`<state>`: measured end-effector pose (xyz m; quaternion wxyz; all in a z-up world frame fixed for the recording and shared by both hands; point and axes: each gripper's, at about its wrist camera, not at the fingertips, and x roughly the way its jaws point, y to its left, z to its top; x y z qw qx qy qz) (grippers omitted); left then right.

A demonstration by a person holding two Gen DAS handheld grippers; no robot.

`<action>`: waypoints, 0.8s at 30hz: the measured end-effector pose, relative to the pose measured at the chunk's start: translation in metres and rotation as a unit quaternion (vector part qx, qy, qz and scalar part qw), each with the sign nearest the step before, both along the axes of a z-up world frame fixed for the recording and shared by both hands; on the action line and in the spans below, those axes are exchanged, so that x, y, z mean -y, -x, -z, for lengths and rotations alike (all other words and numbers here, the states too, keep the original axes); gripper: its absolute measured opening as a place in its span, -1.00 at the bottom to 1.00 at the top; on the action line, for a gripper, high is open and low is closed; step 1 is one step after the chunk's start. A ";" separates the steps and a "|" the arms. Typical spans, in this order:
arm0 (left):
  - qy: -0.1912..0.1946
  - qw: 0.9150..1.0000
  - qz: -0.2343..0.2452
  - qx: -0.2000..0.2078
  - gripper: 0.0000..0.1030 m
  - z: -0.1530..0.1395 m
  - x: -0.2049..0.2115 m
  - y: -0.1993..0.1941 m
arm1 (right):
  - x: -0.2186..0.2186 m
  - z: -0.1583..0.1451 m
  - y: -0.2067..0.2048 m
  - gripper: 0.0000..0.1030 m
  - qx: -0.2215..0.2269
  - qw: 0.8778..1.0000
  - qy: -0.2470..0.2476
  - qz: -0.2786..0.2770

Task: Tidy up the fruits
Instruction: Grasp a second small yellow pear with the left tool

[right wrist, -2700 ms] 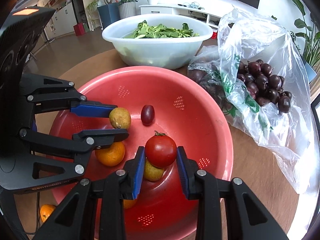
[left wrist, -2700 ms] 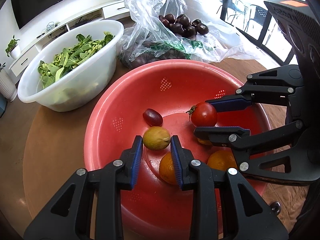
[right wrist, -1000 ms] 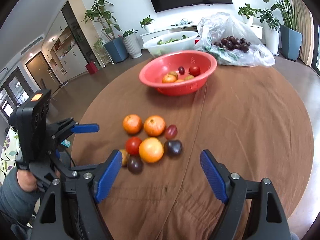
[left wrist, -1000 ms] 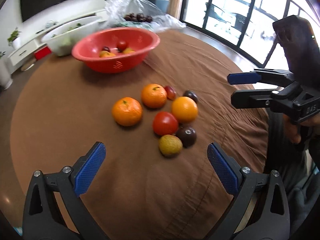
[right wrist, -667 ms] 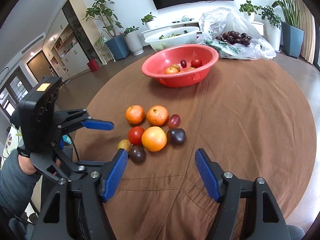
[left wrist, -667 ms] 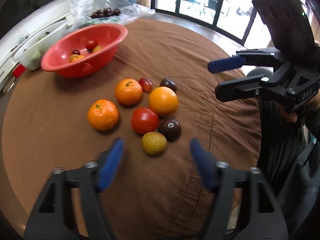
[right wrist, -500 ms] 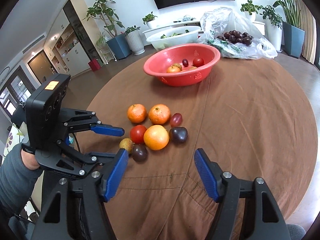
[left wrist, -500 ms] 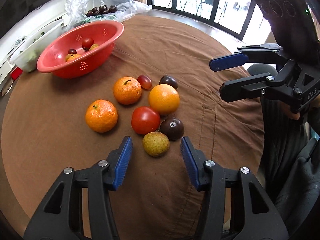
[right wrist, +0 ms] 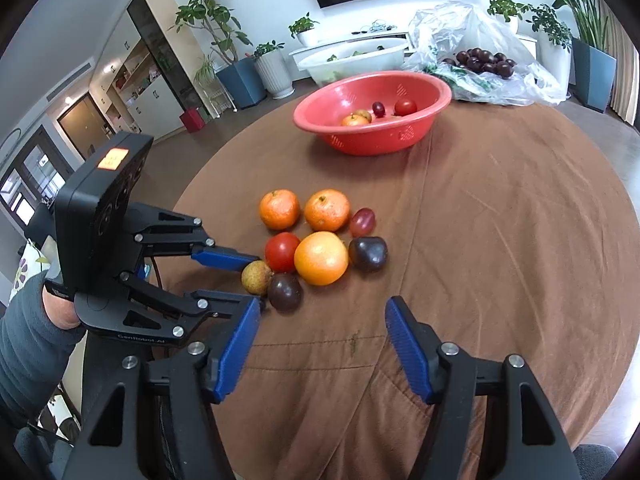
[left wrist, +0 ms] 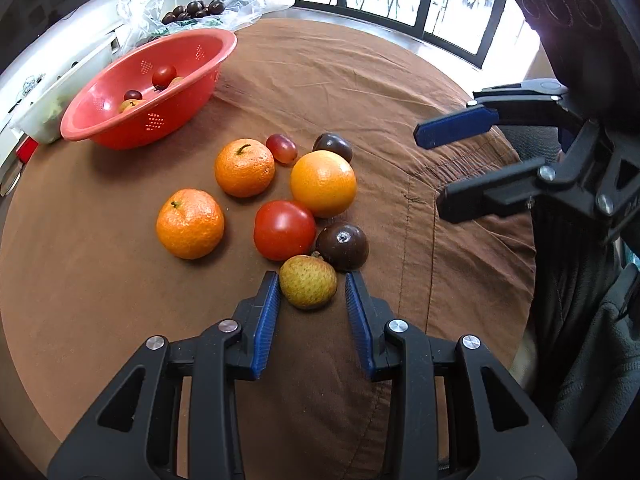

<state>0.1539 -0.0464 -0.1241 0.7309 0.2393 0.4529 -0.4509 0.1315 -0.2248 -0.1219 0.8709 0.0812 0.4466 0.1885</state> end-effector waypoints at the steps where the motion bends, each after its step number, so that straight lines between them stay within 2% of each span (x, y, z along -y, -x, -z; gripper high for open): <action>1: 0.000 1.000 0.000 0.000 -0.40 0.000 0.000 0.000 | -0.001 0.000 0.000 0.32 -0.001 1.000 0.000 -0.001; 3: -0.002 1.000 -0.001 0.004 -0.48 0.001 -0.001 0.000 | -0.005 0.001 0.001 0.30 -0.002 1.000 0.001 -0.005; 13: 0.014 0.999 -0.029 -0.001 -0.48 -0.001 -0.012 -0.002 | -0.022 0.009 -0.002 0.17 -0.010 1.000 0.013 -0.023; 24: 0.041 0.997 -0.068 -0.001 -0.48 -0.012 -0.039 0.003 | -0.053 0.021 -0.015 -0.14 -0.019 0.998 0.053 -0.040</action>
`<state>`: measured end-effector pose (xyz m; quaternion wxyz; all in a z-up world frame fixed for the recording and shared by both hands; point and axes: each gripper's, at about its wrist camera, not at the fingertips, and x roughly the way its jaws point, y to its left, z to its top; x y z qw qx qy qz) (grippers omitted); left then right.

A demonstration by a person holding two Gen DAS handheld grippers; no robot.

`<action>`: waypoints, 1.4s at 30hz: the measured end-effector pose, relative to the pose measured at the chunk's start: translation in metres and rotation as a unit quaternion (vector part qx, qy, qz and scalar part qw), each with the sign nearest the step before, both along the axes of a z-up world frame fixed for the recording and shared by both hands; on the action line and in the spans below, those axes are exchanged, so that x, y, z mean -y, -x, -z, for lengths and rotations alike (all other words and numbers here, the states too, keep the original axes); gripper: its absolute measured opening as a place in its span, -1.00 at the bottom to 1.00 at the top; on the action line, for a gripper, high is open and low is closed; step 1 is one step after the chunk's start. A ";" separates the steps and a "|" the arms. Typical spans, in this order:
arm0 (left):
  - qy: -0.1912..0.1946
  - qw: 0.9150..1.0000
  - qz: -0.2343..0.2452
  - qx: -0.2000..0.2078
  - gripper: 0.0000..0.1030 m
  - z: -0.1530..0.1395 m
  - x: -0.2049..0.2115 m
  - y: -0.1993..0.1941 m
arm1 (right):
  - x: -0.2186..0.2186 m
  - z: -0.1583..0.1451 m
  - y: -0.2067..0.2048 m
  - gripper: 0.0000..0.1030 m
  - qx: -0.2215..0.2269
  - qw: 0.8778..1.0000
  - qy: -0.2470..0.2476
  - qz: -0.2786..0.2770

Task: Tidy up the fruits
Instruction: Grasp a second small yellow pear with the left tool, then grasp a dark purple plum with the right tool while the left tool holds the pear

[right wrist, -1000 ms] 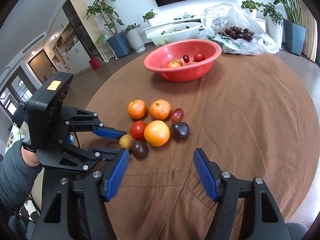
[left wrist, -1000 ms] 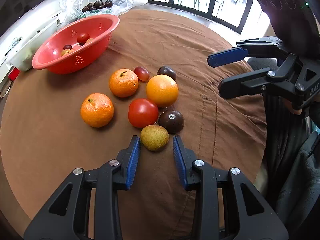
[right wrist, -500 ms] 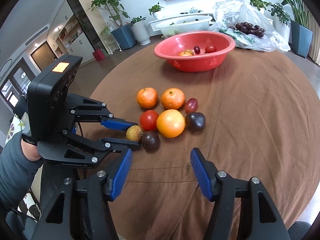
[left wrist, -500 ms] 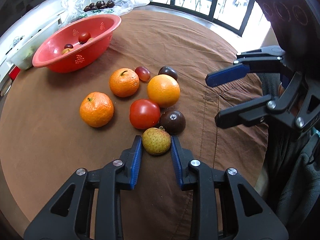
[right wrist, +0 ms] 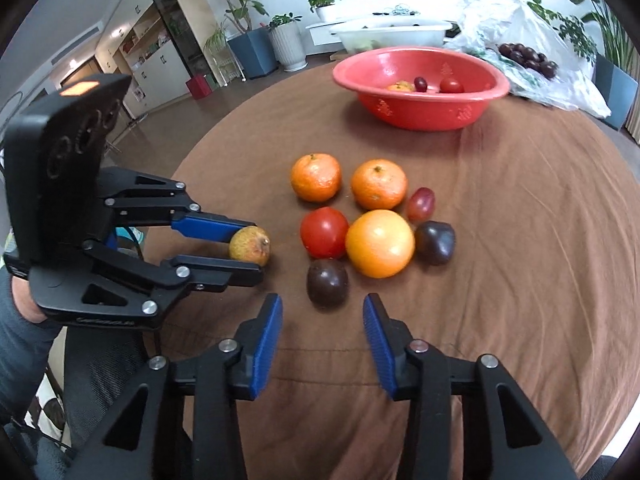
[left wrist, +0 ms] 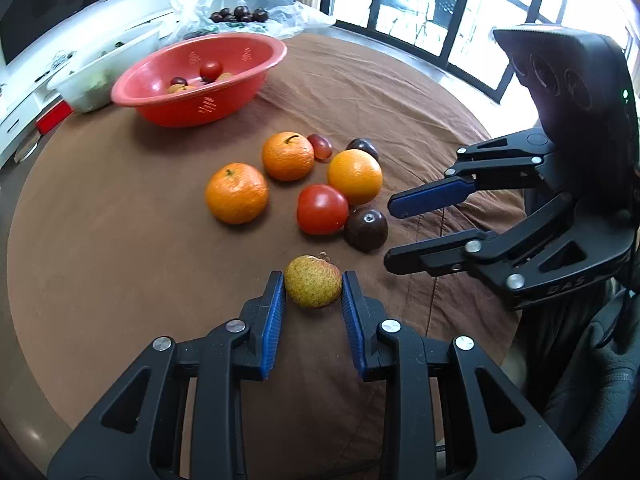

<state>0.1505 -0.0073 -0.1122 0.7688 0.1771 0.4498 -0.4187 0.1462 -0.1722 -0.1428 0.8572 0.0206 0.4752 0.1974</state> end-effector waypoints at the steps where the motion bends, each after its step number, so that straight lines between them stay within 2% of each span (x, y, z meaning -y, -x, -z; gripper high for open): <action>1: 0.002 1.000 -0.002 0.001 -0.48 -0.001 -0.002 0.001 | -0.003 0.001 -0.001 -0.15 0.002 1.000 0.007 -0.002; 10: 0.010 1.000 -0.007 -0.004 -0.48 -0.001 -0.006 0.000 | -0.018 0.007 -0.008 -0.21 0.006 0.999 0.049 -0.002; 18: 0.008 1.000 -0.009 -0.009 -0.48 0.001 -0.005 0.000 | -0.015 0.009 -0.012 -0.50 0.007 0.998 0.060 0.005; 42: 0.008 1.000 -0.016 -0.014 -0.48 0.001 -0.007 -0.002 | -0.014 -0.006 -0.001 -0.51 0.014 0.999 0.044 0.001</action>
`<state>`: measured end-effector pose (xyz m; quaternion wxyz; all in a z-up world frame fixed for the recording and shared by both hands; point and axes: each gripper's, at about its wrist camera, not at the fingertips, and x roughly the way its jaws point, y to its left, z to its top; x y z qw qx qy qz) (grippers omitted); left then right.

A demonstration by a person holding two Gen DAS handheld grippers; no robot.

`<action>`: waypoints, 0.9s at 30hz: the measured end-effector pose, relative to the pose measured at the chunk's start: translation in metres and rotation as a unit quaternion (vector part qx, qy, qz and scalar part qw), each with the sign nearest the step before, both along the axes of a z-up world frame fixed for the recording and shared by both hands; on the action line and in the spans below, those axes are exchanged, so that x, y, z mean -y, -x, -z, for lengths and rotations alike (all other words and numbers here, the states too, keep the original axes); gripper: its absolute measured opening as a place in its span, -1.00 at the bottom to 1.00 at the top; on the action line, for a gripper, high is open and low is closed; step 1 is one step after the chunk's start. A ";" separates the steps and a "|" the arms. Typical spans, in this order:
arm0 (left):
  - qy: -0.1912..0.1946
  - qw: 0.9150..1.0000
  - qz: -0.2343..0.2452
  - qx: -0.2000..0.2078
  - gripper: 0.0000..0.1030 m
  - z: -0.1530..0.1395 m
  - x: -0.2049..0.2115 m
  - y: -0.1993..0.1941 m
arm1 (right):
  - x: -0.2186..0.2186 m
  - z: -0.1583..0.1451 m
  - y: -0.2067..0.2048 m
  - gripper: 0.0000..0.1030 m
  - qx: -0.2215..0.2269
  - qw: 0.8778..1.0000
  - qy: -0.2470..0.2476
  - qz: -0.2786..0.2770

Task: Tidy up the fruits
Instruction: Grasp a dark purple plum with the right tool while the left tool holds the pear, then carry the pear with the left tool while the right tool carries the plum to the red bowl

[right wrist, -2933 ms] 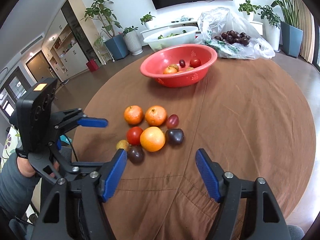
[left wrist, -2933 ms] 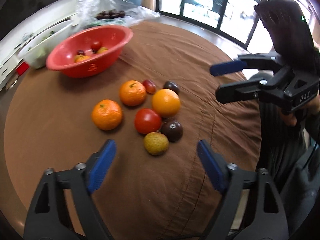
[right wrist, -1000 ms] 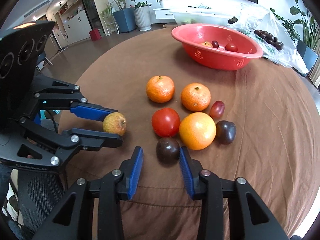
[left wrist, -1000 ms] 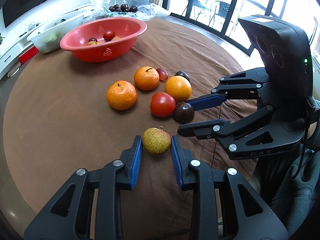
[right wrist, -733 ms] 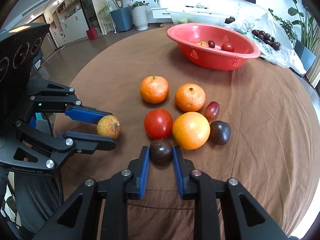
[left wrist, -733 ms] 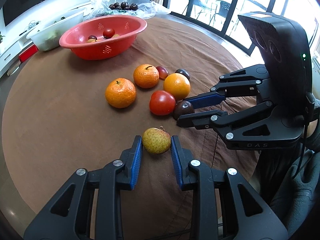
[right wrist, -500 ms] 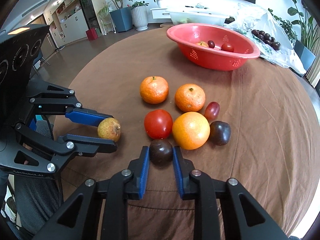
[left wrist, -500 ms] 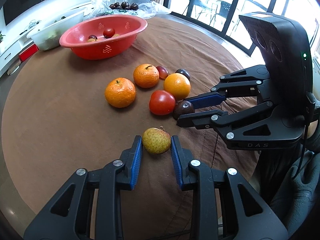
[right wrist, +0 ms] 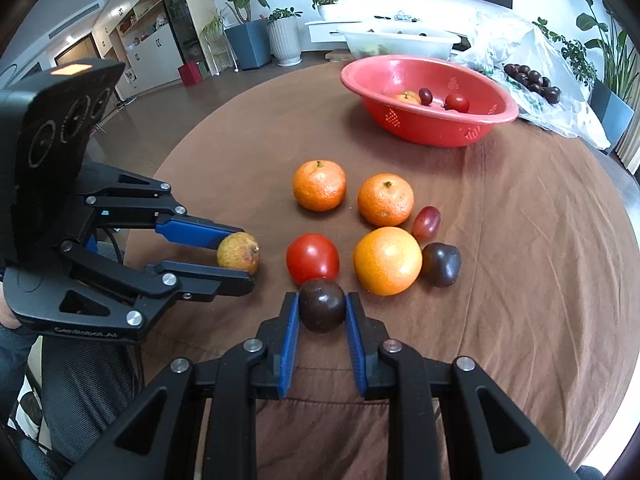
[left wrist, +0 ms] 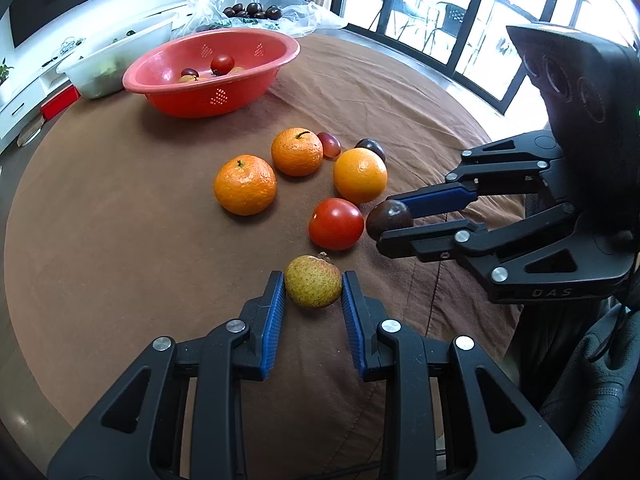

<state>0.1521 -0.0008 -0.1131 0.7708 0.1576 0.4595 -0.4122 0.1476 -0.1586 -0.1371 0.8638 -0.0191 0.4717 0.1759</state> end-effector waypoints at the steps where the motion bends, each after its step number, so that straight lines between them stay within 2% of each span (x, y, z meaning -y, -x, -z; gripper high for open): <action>1: 0.000 1.000 0.000 0.000 -0.48 0.000 0.000 0.000 | 0.001 -0.001 0.001 -0.51 0.001 1.000 -0.001 0.000; 16: 0.000 1.000 -0.010 -0.001 -0.48 -0.005 -0.001 -0.006 | 0.016 -0.013 0.004 -0.51 0.007 1.000 -0.019 0.005; 27: 0.010 0.999 -0.027 0.018 -0.48 -0.027 0.002 -0.028 | 0.052 -0.033 0.000 -0.51 0.023 0.999 -0.035 0.035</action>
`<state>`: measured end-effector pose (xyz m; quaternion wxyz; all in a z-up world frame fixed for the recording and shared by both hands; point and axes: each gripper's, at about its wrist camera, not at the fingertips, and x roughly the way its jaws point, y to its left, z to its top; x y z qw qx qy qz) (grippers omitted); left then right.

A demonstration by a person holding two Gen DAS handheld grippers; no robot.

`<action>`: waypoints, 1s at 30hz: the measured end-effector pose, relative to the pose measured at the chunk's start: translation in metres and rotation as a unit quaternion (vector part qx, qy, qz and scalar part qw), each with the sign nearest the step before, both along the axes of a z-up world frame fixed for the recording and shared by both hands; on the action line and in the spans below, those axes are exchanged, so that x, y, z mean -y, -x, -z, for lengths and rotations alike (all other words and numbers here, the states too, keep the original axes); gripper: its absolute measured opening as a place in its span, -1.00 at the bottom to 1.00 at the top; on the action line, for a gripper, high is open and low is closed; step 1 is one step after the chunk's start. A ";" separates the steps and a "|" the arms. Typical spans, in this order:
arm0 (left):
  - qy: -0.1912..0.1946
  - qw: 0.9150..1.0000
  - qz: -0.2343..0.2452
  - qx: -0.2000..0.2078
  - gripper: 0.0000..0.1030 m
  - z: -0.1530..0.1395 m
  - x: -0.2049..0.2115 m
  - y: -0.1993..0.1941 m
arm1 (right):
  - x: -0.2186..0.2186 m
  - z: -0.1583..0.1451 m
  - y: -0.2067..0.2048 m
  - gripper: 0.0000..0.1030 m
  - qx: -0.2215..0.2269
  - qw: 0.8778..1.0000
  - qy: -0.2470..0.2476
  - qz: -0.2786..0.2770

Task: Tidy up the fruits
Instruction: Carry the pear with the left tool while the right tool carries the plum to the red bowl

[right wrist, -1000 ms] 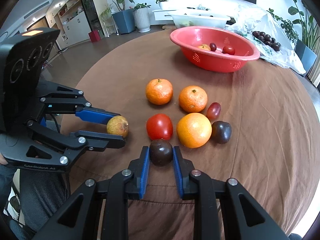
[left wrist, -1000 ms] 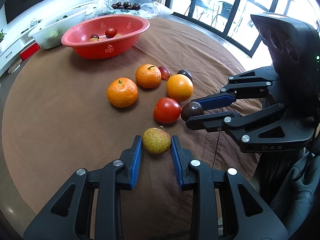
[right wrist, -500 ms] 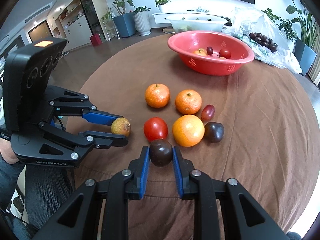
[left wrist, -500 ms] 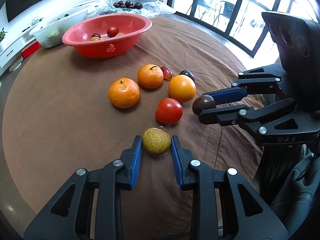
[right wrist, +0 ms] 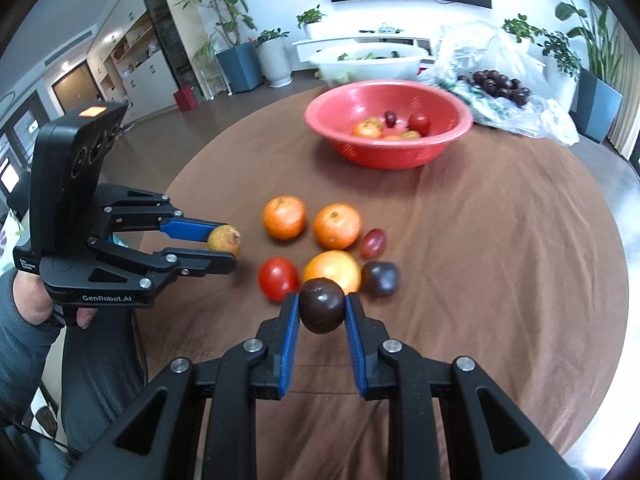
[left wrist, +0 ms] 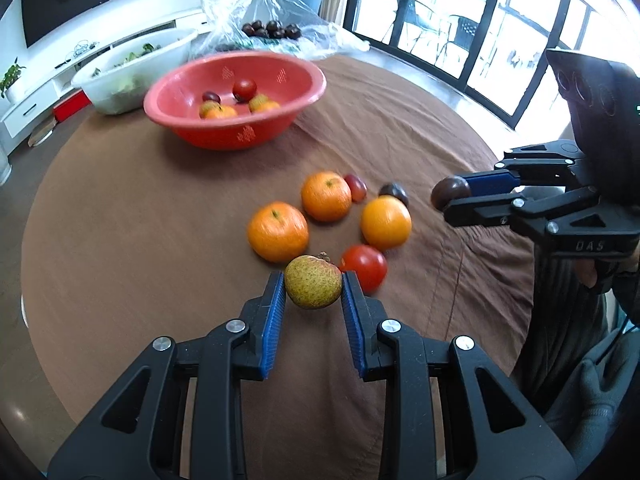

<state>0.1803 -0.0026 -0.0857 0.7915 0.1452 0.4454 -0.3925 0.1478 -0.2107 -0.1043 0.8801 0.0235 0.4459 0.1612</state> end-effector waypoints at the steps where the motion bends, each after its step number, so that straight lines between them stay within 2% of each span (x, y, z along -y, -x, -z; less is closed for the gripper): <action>1: 0.001 1.000 -0.002 0.004 -0.48 -0.004 0.001 -0.004 | 0.006 -0.003 -0.003 -0.51 0.003 1.000 0.002 0.005; 9: 0.009 0.999 -0.023 0.042 -0.48 -0.044 0.014 -0.048 | 0.047 -0.040 -0.036 -0.51 0.042 0.998 0.010 0.039; 16: 0.004 0.997 -0.042 0.065 -0.48 -0.067 0.038 -0.108 | 0.047 -0.064 -0.094 -0.51 0.063 0.997 0.023 0.027; 21: -0.001 0.996 -0.054 0.064 -0.48 -0.064 0.055 -0.151 | 0.038 -0.062 -0.145 -0.51 0.061 0.997 0.037 0.015; 30: -0.006 0.997 -0.060 0.038 -0.48 -0.030 0.081 -0.201 | 0.027 -0.026 -0.203 -0.51 0.023 0.998 0.053 0.000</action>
